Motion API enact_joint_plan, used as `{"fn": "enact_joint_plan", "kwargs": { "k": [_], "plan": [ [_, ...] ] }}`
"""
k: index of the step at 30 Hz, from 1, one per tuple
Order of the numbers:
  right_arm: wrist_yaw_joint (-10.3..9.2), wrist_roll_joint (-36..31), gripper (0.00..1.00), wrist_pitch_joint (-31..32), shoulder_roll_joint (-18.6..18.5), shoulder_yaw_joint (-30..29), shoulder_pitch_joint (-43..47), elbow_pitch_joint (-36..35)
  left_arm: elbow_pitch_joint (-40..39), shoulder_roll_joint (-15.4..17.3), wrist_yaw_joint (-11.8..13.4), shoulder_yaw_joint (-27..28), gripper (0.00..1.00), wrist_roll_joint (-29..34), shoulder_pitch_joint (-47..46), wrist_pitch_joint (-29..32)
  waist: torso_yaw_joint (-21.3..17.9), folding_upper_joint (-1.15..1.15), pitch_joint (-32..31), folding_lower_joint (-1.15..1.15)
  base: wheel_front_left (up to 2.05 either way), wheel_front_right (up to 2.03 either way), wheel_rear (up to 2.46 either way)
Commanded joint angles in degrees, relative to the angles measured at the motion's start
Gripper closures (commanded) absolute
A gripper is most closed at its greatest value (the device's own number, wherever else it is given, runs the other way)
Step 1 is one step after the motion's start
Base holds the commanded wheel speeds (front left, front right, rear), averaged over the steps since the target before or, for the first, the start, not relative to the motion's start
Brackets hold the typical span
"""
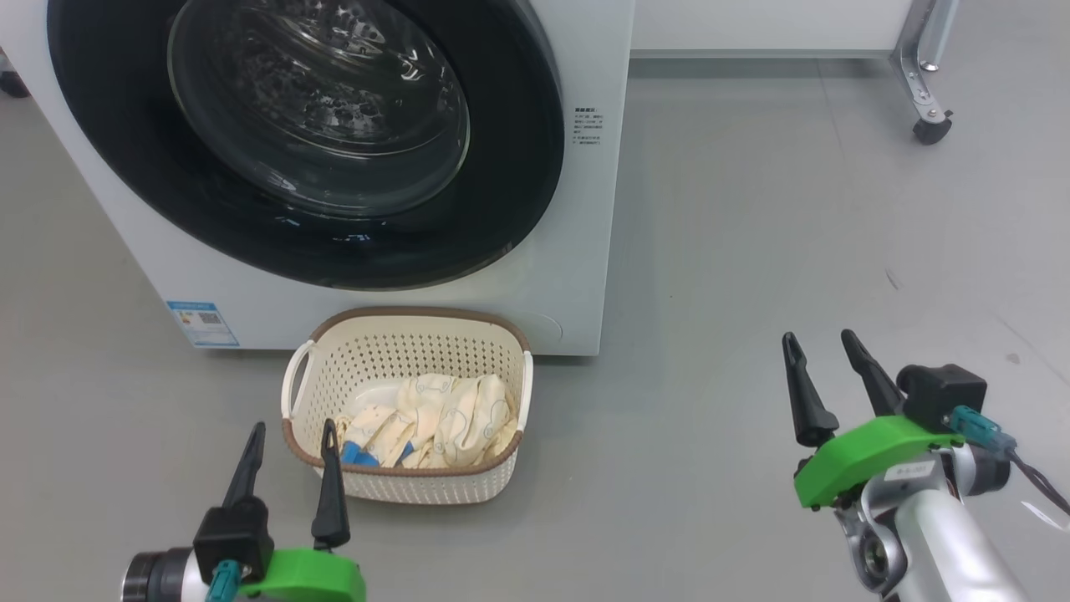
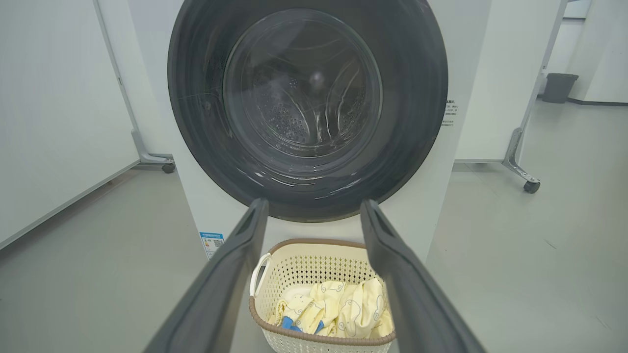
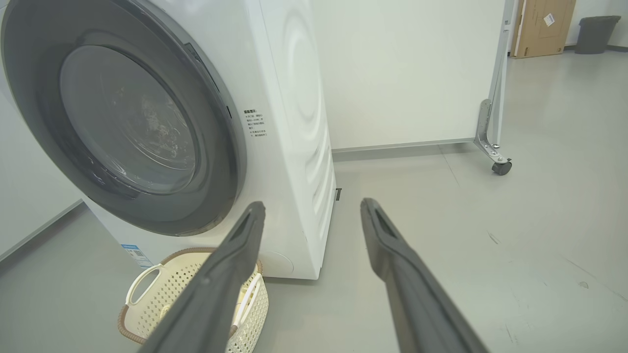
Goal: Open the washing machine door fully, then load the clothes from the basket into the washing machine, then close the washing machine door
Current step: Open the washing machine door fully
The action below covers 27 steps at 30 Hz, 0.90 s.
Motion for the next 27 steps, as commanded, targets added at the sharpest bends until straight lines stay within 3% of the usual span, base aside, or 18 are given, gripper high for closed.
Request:
{"fn": "enact_joint_plan", "kwargs": {
  "k": [1, 2, 3, 4, 5, 9, 17, 27],
  "plan": [
    [-0.17, -0.11, 0.0, -0.26, -0.09, 1.44, -3.19, -1.51, -1.67, 0.7, 0.27, 1.72, 0.0, 0.11, -2.18, -0.62, 0.02, 0.0, -0.02, 0.0, 0.0, 0.0, 0.0],
    [-0.17, -0.07, 0.08, -0.21, -0.09, 1.61, -3.18, -1.49, -1.64, 0.7, 0.24, 1.72, 0.0, 0.09, -2.18, -0.62, 0.03, 0.0, -0.03, 0.0, 0.0, 0.0, 0.0],
    [-0.17, -0.05, 0.36, -0.15, -0.09, 1.76, -3.17, -1.47, -1.62, 0.7, 0.22, 1.7, 0.0, 0.07, -2.14, -0.62, 0.05, 0.0, -0.04, 0.0, 0.0, 0.0, 0.0],
    [-0.17, -0.2, 0.76, 0.0, -0.09, 1.97, -3.16, -1.43, -1.62, 0.7, 0.21, 1.65, 0.0, 0.04, -2.11, -0.62, 0.07, 0.0, -0.04, 0.0, 0.0, 0.0, 0.0],
    [-0.17, -0.74, 1.0, 0.0, -0.09, 2.15, -3.18, -1.47, -1.61, 0.7, 0.2, 1.62, 0.0, 0.02, -2.08, -0.62, 0.08, 0.0, -0.03, 0.0, 0.0, 0.0, 0.0],
    [-0.17, -0.3, 1.0, -0.17, -0.09, 2.27, -3.02, -1.66, -1.61, 0.7, 0.17, 1.51, 0.0, -0.03, -2.12, -0.62, 0.19, 0.0, 0.19, 0.0, 0.0, 0.0, 0.0],
    [-0.17, 7.6, 1.0, 0.02, -0.09, 1.95, -3.23, -2.58, -1.92, 0.7, 0.16, 1.23, 0.0, -0.23, -2.63, -0.62, 1.14, 0.0, 1.58, 0.0, 0.0, 0.0, 0.0],
    [-0.17, 31.99, 1.0, 2.84, -0.09, -0.08, -6.05, -5.02, -2.06, 0.7, 0.1, 0.32, 0.0, -0.78, -4.6, -0.62, 3.35, 0.0, 5.52, 0.0, 0.0, 0.0, 0.0]
  ]
}}
